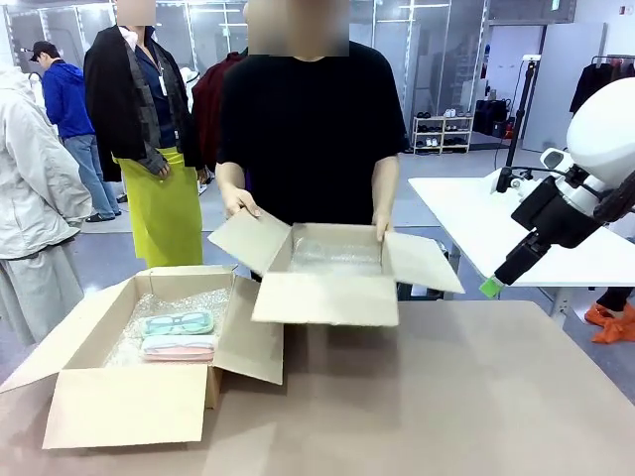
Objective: Pack the glasses set securely to prepare it for shipping.
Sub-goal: Position the Package Box on the left side of the table.
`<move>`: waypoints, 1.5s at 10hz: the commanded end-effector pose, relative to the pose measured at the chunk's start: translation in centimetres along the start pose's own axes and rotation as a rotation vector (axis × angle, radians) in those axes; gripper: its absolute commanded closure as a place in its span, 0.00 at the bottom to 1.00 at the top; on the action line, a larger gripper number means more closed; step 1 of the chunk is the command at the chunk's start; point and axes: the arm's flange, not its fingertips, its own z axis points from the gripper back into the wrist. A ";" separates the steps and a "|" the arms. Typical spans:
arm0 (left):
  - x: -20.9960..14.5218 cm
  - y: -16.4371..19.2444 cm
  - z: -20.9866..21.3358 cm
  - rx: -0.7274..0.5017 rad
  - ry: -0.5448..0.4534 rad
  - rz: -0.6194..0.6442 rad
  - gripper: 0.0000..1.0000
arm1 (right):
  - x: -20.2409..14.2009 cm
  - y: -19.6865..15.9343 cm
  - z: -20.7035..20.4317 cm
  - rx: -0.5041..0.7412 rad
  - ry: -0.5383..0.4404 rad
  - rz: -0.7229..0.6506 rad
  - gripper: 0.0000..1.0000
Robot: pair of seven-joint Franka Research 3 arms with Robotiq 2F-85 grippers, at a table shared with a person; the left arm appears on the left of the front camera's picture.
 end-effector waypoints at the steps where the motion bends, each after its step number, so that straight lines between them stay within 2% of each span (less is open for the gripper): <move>1: -1.8 -2.3 -1.0 0.056 -0.025 -0.030 0.00 | 0.0 0.2 0.1 -0.004 0.009 -0.003 0.00; 2: -1.8 -2.9 -1.3 0.043 -0.023 -0.052 0.00 | 0.0 0.2 0.1 -0.004 0.009 -0.003 0.00; 3: -0.6 -1.5 0.5 0.023 -0.012 -0.020 0.00 | 0.0 0.2 0.1 -0.004 0.009 -0.003 0.00; 10: -0.6 -1.4 -0.1 0.027 -0.010 -0.018 0.00 | 0.0 0.2 0.1 -0.004 0.009 -0.003 0.00; 11: -0.3 -5.7 0.5 0.075 -0.010 -0.171 0.00 | 0.0 0.2 0.1 -0.004 0.009 -0.003 0.00; 12: -0.4 -11.1 1.0 0.092 -0.022 -0.333 0.00 | 0.0 0.2 0.1 -0.004 0.009 -0.003 0.00; 13: -1.2 -16.8 0.8 0.135 0.005 -0.509 0.00 | 0.0 0.2 0.1 -0.004 0.009 -0.003 0.00; 15: -3.7 -25.3 -1.9 0.143 0.077 -0.732 0.00 | 0.0 0.2 0.1 -0.004 0.009 -0.003 0.00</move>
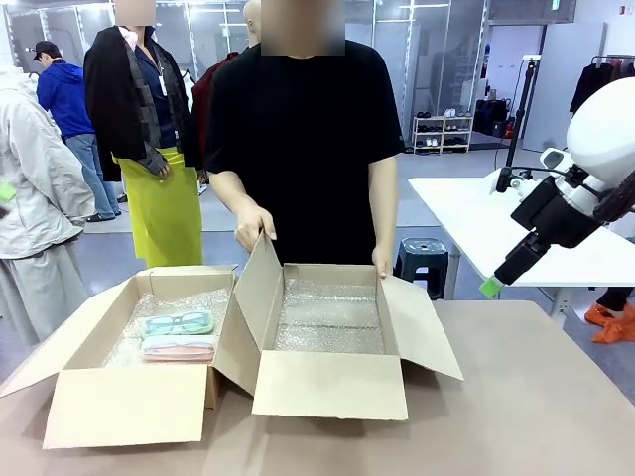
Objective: Pack the glasses set securely to prepare it for shipping.
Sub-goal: Position the Package Box on the left side of the table.
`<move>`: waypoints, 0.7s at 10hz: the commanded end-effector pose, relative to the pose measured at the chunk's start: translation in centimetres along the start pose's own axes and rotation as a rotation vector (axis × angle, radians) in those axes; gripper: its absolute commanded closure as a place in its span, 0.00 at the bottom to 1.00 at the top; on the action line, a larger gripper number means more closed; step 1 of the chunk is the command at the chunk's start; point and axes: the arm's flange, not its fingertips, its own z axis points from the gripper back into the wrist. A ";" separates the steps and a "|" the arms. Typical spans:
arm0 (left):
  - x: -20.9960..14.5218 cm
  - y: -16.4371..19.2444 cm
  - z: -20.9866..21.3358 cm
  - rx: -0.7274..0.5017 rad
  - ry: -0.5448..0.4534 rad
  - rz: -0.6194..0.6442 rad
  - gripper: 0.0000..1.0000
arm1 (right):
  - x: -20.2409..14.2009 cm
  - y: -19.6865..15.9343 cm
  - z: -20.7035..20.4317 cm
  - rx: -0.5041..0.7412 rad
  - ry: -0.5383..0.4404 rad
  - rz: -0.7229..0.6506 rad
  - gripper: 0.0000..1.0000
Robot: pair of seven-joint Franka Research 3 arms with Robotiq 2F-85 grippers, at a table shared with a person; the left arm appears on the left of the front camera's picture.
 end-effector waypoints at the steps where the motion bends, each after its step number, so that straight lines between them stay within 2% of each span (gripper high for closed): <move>1: -0.3 -5.6 -3.5 0.035 0.027 -0.194 0.00 | 0.0 0.2 0.1 -0.005 0.009 -0.004 0.00; 3: 0.3 -11.3 -6.8 0.099 0.088 -0.439 0.00 | 0.0 0.2 0.1 -0.005 0.009 -0.004 0.00; 5: 0.3 -14.0 -10.7 0.189 0.114 -0.626 0.00 | 0.0 0.2 0.1 -0.005 0.009 -0.004 0.00; 7: 0.4 -14.0 -12.5 0.182 0.061 -0.648 0.00 | 0.0 0.2 0.1 -0.005 0.009 -0.004 0.00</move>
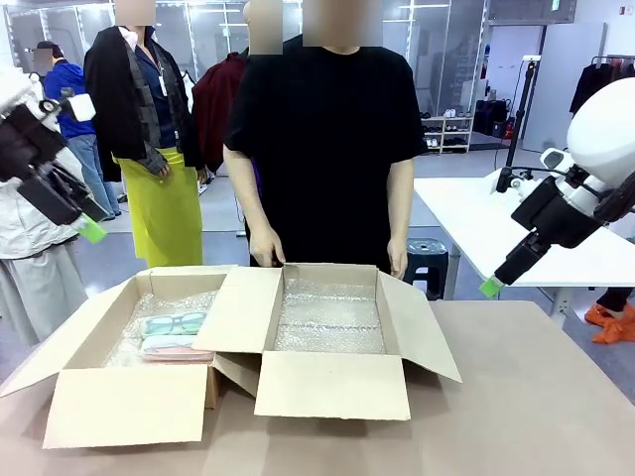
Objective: Pack the glasses set securely to prepare it for shipping.
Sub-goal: Position the Package Box on the left side of the table.
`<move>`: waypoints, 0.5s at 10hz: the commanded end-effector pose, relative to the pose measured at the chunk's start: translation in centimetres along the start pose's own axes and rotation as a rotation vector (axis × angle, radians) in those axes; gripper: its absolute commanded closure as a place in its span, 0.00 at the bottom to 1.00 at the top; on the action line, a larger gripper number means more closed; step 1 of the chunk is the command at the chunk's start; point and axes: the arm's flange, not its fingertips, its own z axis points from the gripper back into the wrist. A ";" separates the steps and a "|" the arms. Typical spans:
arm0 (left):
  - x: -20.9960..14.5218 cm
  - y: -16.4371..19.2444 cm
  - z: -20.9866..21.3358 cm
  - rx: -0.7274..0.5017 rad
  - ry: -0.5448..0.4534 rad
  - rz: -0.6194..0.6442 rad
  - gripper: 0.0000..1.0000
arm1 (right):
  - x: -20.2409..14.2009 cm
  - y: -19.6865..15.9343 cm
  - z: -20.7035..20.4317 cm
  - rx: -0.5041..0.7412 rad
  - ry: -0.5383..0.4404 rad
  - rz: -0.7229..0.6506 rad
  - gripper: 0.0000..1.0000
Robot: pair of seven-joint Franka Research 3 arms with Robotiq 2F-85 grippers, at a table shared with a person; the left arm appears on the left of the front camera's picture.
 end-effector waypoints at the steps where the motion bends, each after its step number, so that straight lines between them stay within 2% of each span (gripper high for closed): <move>1: -1.6 0.3 -0.6 0.052 -0.088 0.007 0.00 | 0.0 0.2 0.1 -0.005 0.010 -0.003 0.00; 2: -1.9 0.6 -0.5 0.049 -0.108 0.024 0.00 | 0.0 0.2 0.1 -0.005 0.010 -0.003 0.00; 3: -0.4 0.3 -0.7 0.024 -0.022 0.006 0.00 | 0.0 0.2 0.1 -0.005 0.010 -0.003 0.00; 5: -0.4 0.3 -0.7 0.024 -0.022 0.006 0.00 | 0.0 0.2 0.1 -0.005 0.010 -0.003 0.00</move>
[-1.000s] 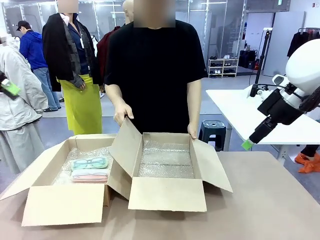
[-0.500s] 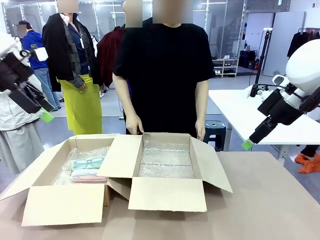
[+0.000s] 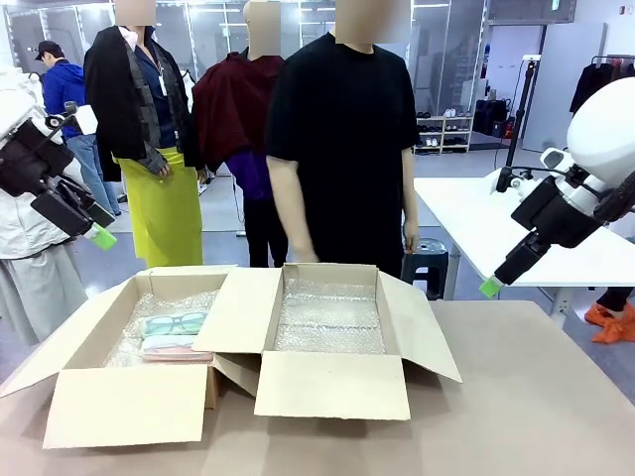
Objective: Pack the glasses set securely to prepare it for shipping.
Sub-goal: Position the Package Box on the left side of the table.
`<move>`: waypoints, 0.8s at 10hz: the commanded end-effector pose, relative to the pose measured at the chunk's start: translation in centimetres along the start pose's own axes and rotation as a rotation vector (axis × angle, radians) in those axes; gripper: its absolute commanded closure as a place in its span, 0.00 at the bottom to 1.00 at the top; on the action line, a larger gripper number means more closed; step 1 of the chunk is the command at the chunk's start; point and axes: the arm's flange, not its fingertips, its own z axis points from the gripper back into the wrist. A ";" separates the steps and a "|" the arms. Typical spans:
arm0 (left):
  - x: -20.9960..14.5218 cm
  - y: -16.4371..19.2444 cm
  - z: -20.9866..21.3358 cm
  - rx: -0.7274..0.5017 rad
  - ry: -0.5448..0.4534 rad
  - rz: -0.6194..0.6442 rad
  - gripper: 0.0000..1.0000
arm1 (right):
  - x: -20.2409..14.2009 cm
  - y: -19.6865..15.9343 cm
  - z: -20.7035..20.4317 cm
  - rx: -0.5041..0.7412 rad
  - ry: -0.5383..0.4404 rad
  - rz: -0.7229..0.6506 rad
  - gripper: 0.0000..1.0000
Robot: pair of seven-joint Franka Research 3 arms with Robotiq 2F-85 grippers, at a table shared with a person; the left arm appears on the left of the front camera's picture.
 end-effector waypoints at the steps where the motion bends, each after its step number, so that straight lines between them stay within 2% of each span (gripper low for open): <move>1: 0.4 -0.3 0.4 -0.003 0.017 -0.002 0.00 | 0.0 0.2 0.1 -0.005 0.010 -0.004 0.00; 8: 0.4 -0.3 0.4 -0.003 0.017 -0.002 0.00 | 0.0 0.2 0.1 -0.005 0.010 -0.004 0.00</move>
